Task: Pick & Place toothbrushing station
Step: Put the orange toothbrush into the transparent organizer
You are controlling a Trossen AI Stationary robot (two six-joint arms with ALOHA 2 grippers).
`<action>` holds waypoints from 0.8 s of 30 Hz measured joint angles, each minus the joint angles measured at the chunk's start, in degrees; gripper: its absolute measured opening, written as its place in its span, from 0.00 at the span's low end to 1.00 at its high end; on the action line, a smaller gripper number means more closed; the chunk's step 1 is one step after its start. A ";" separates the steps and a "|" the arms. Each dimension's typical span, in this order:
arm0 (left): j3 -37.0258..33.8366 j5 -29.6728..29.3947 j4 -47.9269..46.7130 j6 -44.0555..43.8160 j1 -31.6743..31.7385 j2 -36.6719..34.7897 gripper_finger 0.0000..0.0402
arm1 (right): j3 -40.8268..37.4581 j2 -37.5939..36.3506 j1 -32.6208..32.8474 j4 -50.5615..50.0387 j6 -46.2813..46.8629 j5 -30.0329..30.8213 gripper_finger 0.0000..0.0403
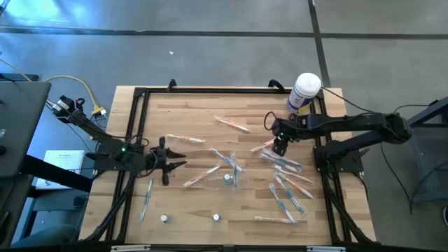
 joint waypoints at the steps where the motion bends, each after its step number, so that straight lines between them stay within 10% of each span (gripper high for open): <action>1: 0.00 0.00 0.02 -0.71 -0.06 0.32 0.25 | -1.05 0.00 -0.95 1.05 -1.60 0.00 0.58; 24: 0.00 2.28 0.25 -8.19 1.27 2.99 0.25 | -11.16 10.30 -4.06 18.99 -18.98 -3.78 0.58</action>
